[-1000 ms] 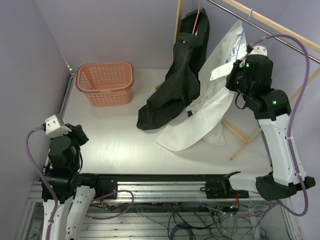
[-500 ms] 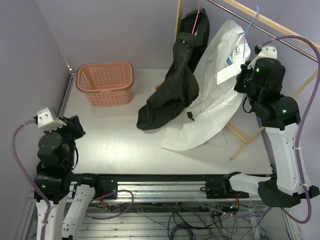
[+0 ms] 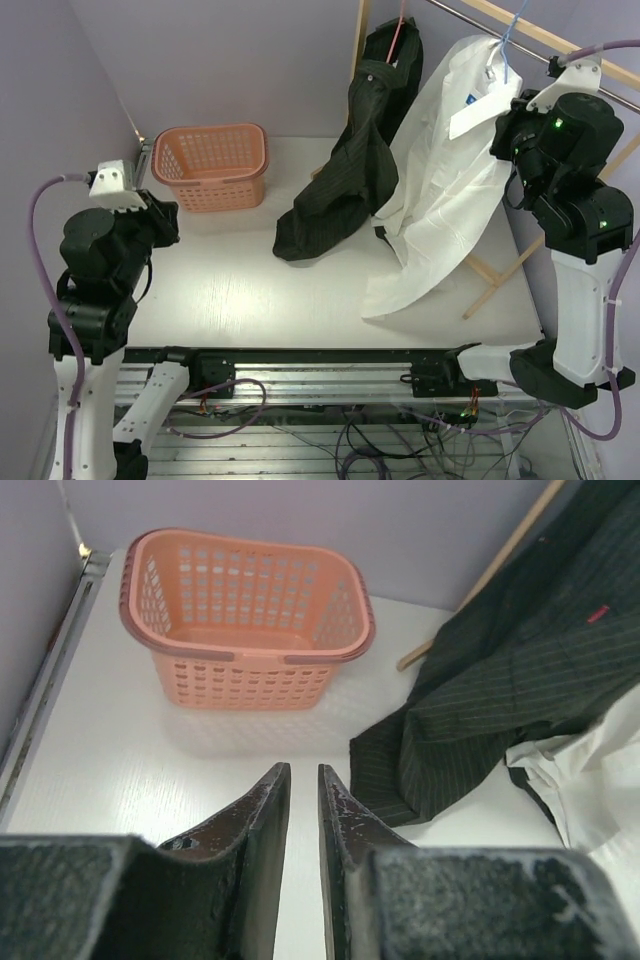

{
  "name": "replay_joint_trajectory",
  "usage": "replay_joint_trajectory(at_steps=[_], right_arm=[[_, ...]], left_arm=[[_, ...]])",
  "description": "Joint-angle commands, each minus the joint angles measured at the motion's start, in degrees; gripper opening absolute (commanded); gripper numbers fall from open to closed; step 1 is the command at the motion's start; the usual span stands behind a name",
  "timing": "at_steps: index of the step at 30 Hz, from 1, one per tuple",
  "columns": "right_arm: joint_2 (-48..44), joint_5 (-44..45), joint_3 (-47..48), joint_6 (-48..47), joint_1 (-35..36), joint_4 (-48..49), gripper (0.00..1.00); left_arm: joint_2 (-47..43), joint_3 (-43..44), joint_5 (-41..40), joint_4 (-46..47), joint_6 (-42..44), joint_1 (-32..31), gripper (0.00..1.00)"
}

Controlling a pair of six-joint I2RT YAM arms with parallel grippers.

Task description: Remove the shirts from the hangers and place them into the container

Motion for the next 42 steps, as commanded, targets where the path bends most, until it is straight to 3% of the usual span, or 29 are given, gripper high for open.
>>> replay_joint_trajectory(at_steps=[1, 11, 15, 20, 25, 27, 31, 34, 42], right_arm=[[-0.1, -1.5, 2.7, 1.9, -0.3, -0.7, 0.00], [-5.3, -14.1, -2.5, 6.1, -0.2, -11.2, 0.00], [-9.5, -21.4, -6.2, 4.9, -0.3, -13.0, 0.00], [-16.1, -43.5, -13.6, 1.5, -0.3, -10.8, 0.00], [-19.8, -66.6, -16.0, 1.7, -0.3, -7.6, 0.00], [-20.6, -63.0, -14.4, 3.1, -0.6, -7.4, 0.00], [-16.8, -34.3, -11.8, 2.0, -0.5, -13.0, 0.00], [-14.8, -22.0, -13.4, 3.4, -0.4, -12.3, 0.00], [-11.0, -13.0, -16.5, 4.5, -0.5, -8.5, 0.00]], left_arm=[[-0.7, 1.1, 6.7, 0.1, 3.3, -0.3, 0.30], [0.5, -1.9, 14.9, 5.7, 0.7, -0.3, 0.33], [2.1, -3.7, 22.5, 8.4, 0.0, -0.2, 0.36], [5.2, -4.0, 29.6, 10.1, -1.2, -0.3, 0.38], [7.5, 1.3, 32.5, 8.8, -0.5, -0.4, 0.39], [8.7, 4.0, 31.6, 8.1, -0.5, -0.9, 0.39], [11.3, 6.1, 32.9, 9.8, -2.9, -1.0, 0.39], [10.6, 5.3, 32.5, 11.4, -4.1, -1.0, 0.40], [7.7, 2.9, 28.7, 9.2, -1.4, -1.1, 0.41]])
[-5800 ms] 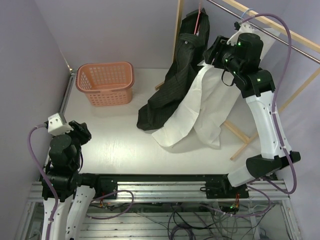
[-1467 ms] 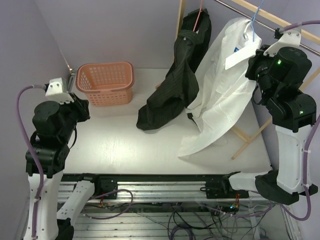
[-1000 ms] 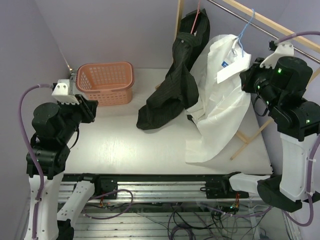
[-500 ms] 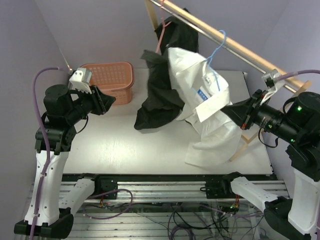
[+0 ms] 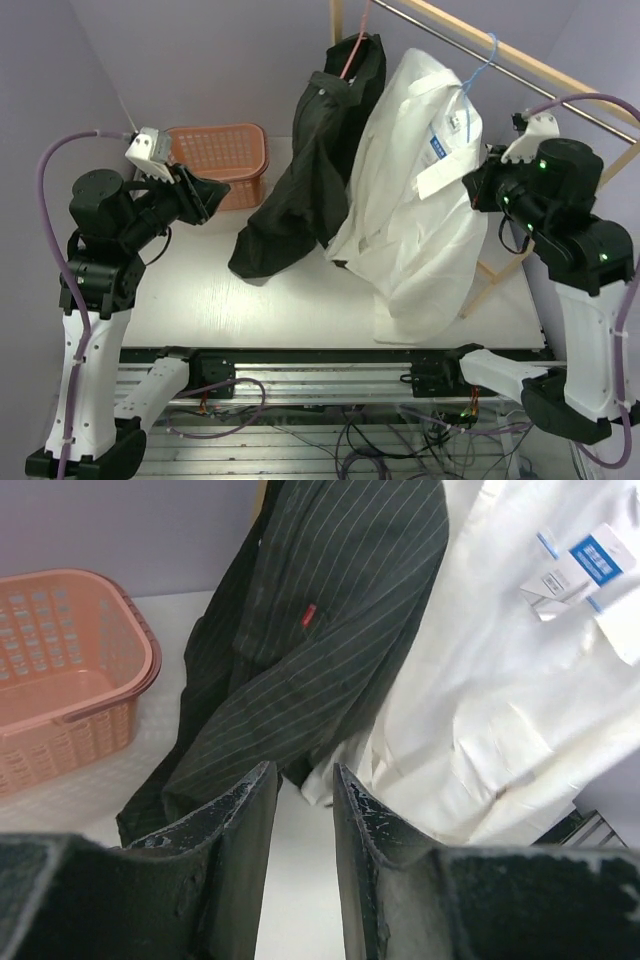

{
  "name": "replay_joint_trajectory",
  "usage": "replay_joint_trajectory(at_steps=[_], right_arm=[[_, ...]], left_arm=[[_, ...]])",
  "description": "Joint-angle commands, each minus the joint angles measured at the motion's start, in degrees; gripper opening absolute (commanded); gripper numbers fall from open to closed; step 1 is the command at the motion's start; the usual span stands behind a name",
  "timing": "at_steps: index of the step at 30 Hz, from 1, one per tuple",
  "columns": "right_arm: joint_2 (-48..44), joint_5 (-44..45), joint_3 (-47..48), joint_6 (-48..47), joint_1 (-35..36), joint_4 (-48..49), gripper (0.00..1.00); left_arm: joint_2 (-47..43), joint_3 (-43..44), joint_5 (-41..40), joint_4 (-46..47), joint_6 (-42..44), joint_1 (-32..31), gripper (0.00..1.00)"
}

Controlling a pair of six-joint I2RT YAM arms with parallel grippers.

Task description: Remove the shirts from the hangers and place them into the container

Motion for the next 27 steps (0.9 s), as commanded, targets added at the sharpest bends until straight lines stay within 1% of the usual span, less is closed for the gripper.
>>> replay_joint_trajectory(at_steps=[1, 9, 15, 17, 20, 27], right_arm=[[1.0, 9.5, -2.2, 1.3, -0.1, 1.9, 0.00], [0.7, 22.7, -6.3, 3.9, -0.1, 10.0, 0.00], [2.2, 31.9, -5.7, 0.3, -0.2, 17.3, 0.00], [3.7, 33.2, -3.3, -1.3, -0.1, 18.4, 0.00], [7.4, 33.6, 2.9, -3.0, -0.2, 18.2, 0.00], [14.4, 29.1, 19.3, -2.7, -0.3, 13.8, 0.00]], left_arm=[[-1.7, -1.7, -1.4, 0.1, 0.8, -0.4, 0.41], [-4.2, -6.4, -0.9, 1.6, -0.6, -0.4, 0.41], [-5.8, -9.0, -1.5, 1.2, -0.8, -0.4, 0.41], [-6.1, -9.2, -2.0, 0.6, -0.5, -0.4, 0.41], [-6.1, -9.4, -2.1, 0.1, -0.4, -0.4, 0.41], [-6.8, -10.3, -1.9, 0.5, -1.0, -0.4, 0.41]])
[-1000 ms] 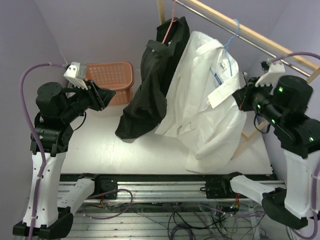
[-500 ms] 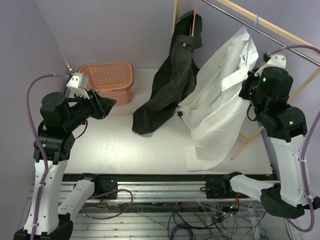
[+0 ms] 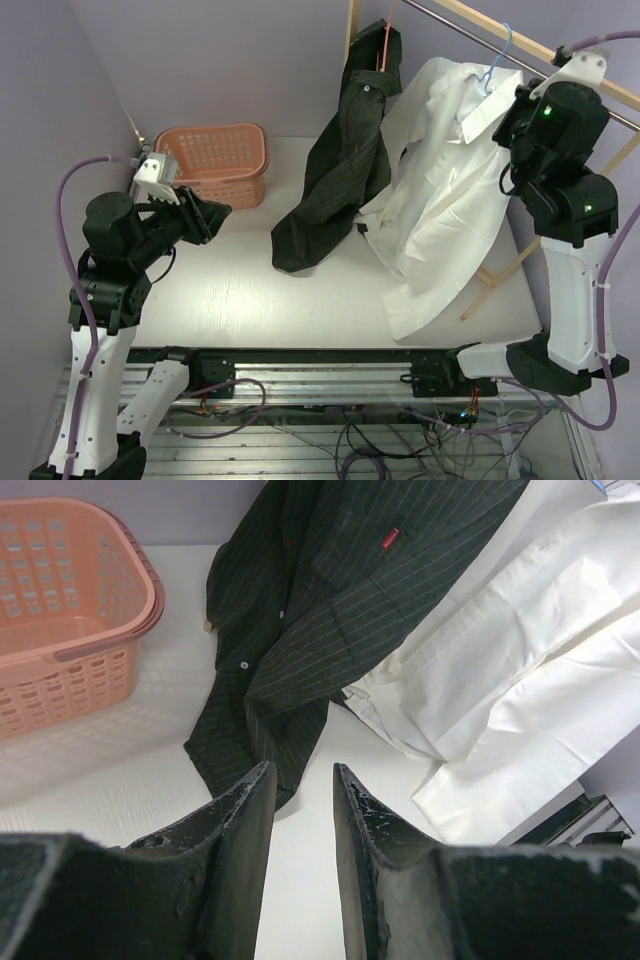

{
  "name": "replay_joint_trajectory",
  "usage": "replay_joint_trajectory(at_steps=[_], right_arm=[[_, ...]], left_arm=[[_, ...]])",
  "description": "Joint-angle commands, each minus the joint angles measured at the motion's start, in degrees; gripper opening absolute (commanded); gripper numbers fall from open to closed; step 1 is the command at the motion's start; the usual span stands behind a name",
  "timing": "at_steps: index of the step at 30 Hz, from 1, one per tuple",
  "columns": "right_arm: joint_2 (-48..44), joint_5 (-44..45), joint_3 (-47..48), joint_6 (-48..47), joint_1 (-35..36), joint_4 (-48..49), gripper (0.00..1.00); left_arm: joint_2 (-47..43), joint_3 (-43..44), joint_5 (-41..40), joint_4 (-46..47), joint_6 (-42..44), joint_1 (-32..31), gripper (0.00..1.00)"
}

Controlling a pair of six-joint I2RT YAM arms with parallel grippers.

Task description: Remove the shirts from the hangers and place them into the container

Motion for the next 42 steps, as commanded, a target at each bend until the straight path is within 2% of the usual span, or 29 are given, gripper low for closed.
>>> replay_joint_trajectory(at_steps=[1, 4, 10, 15, 18, 22, 25, 29, 33, 35, 39, 40, 42], right_arm=[[1.7, -1.5, 9.4, -0.4, -0.2, -0.4, 0.00], [1.5, -1.4, 11.6, -0.6, -0.2, -0.7, 0.00], [-0.5, -2.9, 9.1, -0.1, -0.2, -2.8, 0.01], [-4.3, -6.0, 3.4, 2.0, -0.2, -6.4, 0.36], [-5.7, -7.8, -1.1, 3.0, -0.1, -7.0, 0.51], [-4.7, -9.0, -3.4, 3.4, -0.2, -7.3, 0.63], [-3.1, -8.8, -2.5, 4.1, -0.2, -7.1, 0.64], [-0.7, -10.5, -1.5, 5.1, -0.3, -7.5, 0.61], [-0.5, -14.5, -2.4, 6.6, -0.2, -7.2, 0.53], [-0.5, -14.8, -2.8, 7.0, -0.2, -7.5, 0.42], [0.0, -12.7, -2.3, 7.4, -0.2, -9.4, 0.06], [0.0, -12.3, -2.1, 7.4, -0.3, -9.7, 0.00], [-0.5, -11.4, -2.4, 7.2, -0.2, -9.5, 0.00]], left_arm=[[-0.9, -0.7, -0.5, 0.5, -0.4, -0.4, 0.41], [-1.2, -1.4, -0.3, 1.2, -0.8, -0.4, 0.41], [-1.3, -2.5, 0.7, 1.8, -1.5, -0.4, 0.41], [-2.5, -4.4, 0.4, 1.8, -1.3, -0.4, 0.41], [-3.0, -6.4, 1.1, 2.9, -2.0, -0.4, 0.41], [-3.7, -7.5, 1.3, 2.7, -1.8, -0.4, 0.41], [-4.4, -7.6, 0.6, 1.5, -0.7, -0.4, 0.41], [-5.5, -9.0, 0.5, 1.5, -0.6, -0.4, 0.41], [-6.6, -10.9, 0.4, 1.8, -0.8, -0.4, 0.41], [-7.1, -11.8, 0.5, 2.0, -0.9, -0.4, 0.41], [-7.3, -12.6, 0.6, 2.4, -0.8, -0.4, 0.40], [-7.3, -12.8, 0.6, 2.5, -0.9, -0.4, 0.41], [-7.3, -12.9, 0.7, 2.8, -1.2, -0.4, 0.41]])
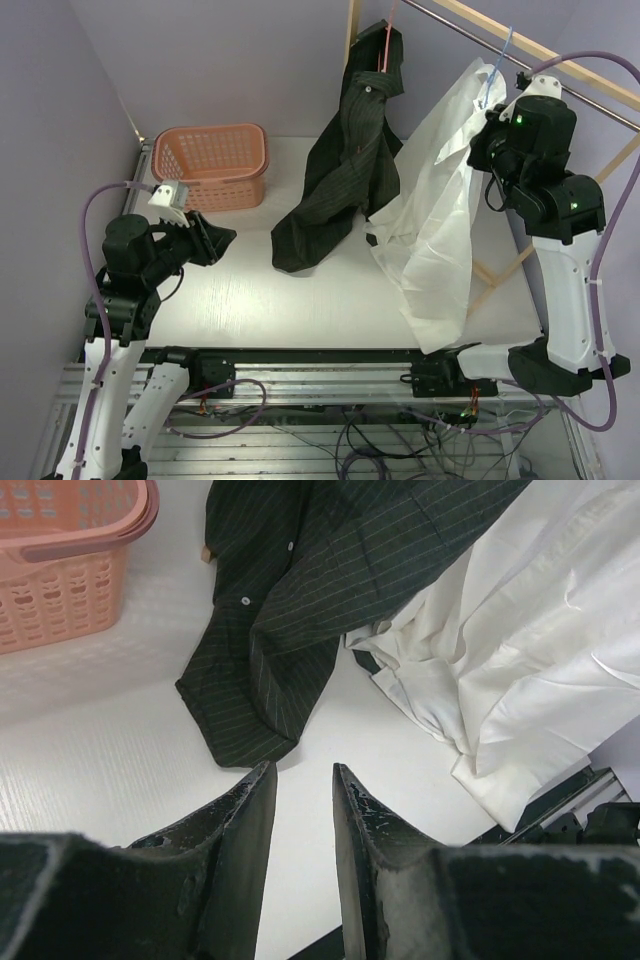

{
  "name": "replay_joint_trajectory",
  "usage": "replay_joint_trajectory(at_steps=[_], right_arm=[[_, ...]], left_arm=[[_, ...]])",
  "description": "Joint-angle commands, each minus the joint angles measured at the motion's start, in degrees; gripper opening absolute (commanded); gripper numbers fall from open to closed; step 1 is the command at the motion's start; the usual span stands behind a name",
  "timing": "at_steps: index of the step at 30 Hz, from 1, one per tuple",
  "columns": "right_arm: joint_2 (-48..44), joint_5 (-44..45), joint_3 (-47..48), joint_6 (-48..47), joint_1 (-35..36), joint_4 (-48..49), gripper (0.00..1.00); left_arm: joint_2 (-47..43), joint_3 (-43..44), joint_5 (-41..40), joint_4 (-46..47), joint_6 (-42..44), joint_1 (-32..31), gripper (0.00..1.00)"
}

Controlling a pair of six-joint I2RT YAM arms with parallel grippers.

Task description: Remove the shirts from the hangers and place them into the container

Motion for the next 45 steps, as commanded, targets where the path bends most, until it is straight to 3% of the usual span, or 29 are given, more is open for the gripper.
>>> replay_joint_trajectory(at_steps=[1, 9, 17, 28, 45], right_arm=[[-1.0, 2.1, 0.4, 0.2, -0.1, -1.0, 0.00], [-1.3, 7.5, 5.6, -4.5, -0.2, 2.8, 0.00], [2.7, 3.9, 19.0, -5.6, -0.1, 1.4, 0.00], [-1.5, -1.2, 12.8, -5.8, -0.1, 8.5, 0.00], [-2.5, -20.4, 19.1, -3.0, -0.1, 1.6, 0.00]], left_arm=[[-0.6, -0.5, 0.6, 2.4, -0.1, -0.3, 0.41], [-0.9, -0.8, 0.8, 3.1, -0.9, -0.3, 0.40], [-1.1, -0.4, 0.4, 2.9, -0.7, -0.3, 0.40], [-1.6, 1.3, -0.2, 1.5, 0.9, -0.3, 0.41], [-1.1, 6.2, 1.1, 1.0, 1.0, -0.3, 0.43]])
